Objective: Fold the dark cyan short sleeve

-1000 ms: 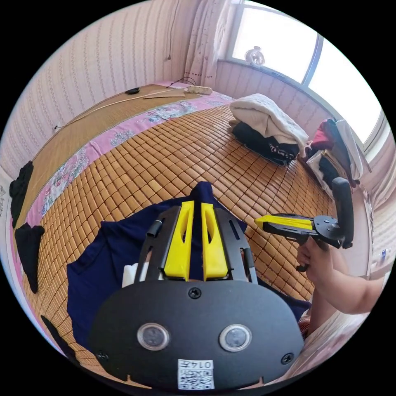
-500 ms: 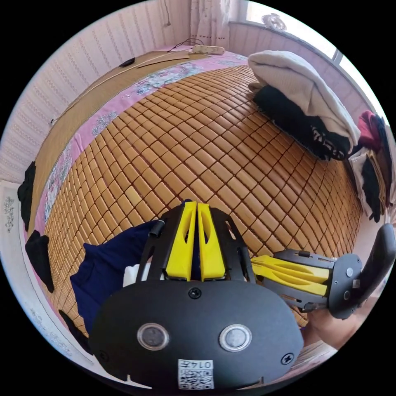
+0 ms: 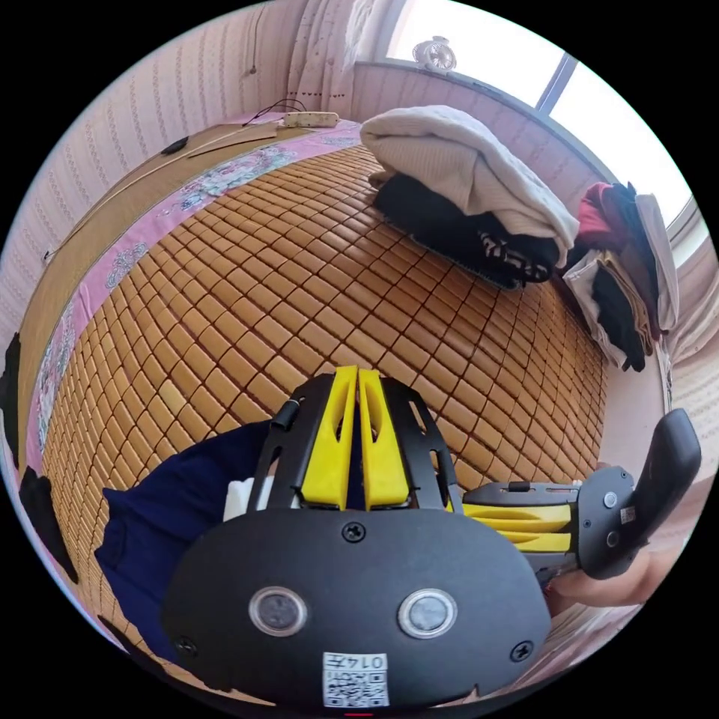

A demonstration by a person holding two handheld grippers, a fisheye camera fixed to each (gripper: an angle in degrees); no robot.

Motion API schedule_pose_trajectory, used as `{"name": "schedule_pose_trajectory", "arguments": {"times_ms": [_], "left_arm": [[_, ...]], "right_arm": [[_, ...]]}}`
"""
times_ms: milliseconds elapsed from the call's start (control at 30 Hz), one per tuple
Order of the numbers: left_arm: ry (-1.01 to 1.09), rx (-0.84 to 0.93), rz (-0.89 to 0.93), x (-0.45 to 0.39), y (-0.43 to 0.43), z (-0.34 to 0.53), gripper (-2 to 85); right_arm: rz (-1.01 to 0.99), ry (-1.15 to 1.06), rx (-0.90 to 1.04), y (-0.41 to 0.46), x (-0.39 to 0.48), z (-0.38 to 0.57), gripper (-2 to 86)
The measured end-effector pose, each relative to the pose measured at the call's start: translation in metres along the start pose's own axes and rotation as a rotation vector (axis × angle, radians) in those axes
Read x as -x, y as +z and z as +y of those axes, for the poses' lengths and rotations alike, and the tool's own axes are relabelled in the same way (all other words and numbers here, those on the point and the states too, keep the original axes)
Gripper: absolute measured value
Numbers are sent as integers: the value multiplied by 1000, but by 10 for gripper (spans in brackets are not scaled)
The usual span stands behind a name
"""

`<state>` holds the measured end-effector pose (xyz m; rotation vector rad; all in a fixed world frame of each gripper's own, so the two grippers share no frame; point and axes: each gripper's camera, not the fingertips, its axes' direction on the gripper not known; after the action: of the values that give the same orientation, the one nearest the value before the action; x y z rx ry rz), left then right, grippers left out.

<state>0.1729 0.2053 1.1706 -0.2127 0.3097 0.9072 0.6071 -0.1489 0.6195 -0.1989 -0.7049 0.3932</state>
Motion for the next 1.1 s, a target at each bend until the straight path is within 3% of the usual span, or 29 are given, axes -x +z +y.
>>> {"name": "schedule_pose_trajectory", "arguments": {"times_ms": [100,233,333,433,533,600,800,933,1100], "left_arm": [[-55,-36,-37,14,-19,5,7],[-21,64,-86,20,-9,1,61],[10,110,-115,22,-4,-2,28],[11,117,-69,29,-15,-11,2],[-7,14,5,42,-35,-10,-3],[-20,54,33,52,-29,-10,0],[-206,-35,215,107,-81,1,46],[-161,-155,159,128,-186,52,59],[-202,-155,-21,136,-282,207,56]], "right_arm": [[6,-14,-4,-3,0,0,1],[14,-3,1,-3,1,-2,2],[6,14,3,-2,3,-2,2],[9,8,1,-4,7,-4,2],[35,0,-16,-8,13,-6,2],[41,9,-10,-7,13,-7,1],[52,13,-1,-8,23,-11,1],[74,7,-20,-17,29,1,-1],[-68,0,-47,-29,46,32,-2]]}}
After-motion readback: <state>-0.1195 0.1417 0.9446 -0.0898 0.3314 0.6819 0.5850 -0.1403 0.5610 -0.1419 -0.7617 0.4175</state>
